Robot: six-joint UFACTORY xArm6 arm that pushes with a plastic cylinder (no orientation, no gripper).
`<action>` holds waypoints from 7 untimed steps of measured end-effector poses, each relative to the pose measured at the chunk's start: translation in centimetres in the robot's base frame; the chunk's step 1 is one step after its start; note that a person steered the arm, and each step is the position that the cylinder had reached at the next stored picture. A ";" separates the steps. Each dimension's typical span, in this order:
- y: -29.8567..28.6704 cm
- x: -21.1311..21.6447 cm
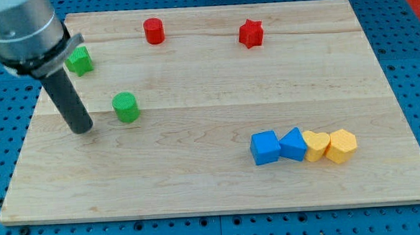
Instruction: Push the green star vertically above the green circle
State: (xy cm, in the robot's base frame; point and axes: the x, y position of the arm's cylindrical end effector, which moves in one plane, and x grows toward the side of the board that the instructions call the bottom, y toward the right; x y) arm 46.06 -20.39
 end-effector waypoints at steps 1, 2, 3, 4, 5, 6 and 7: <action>-2.5 -4.8; -8.2 -8.2; -9.9 -12.3; -5.5 -12.3; -0.1 -12.3; -2.7 -12.7; -5.6 -16.2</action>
State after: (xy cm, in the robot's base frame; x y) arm 29.82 -26.04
